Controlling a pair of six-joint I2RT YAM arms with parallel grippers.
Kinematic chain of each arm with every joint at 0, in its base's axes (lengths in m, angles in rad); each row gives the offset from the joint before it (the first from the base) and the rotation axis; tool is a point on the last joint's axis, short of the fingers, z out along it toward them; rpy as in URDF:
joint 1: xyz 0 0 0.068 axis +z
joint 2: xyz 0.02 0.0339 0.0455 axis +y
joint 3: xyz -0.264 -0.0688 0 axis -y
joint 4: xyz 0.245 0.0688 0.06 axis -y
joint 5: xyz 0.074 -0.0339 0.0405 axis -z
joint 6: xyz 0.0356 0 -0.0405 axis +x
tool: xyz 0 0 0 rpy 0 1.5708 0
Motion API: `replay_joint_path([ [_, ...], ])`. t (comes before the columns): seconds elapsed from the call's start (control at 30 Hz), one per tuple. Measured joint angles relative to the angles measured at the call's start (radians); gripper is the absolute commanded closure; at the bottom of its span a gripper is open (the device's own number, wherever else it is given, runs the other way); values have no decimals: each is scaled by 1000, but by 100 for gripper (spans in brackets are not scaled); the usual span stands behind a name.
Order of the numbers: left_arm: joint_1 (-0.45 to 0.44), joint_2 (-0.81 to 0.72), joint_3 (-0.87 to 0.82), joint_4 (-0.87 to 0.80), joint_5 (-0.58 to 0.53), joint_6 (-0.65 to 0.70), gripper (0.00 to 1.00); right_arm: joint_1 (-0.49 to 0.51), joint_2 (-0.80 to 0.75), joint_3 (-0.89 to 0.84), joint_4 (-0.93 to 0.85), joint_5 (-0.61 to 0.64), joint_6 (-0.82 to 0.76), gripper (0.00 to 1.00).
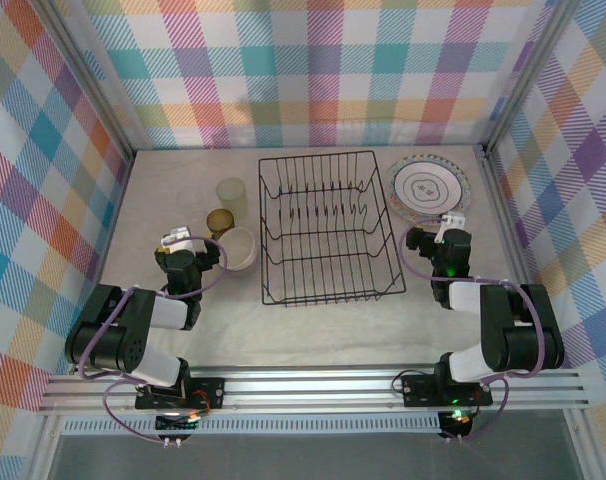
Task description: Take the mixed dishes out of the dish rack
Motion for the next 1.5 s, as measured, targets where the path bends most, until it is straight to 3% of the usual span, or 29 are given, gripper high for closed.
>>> replay_joint_path([
  [0.43,0,11,0,5,20,4,0,0,85,-5,68,-61,-29,1],
  [0.67,0,84,1,91,42,9,0,0,87,-8,92,-66,-41,1],
  [1.2,0,94,6,98,44,19,0,0,87,-8,97,-66,-44,1],
  [1.5,0,96,126,-63,72,26,0,0,87,-8,97,-66,-44,1],
])
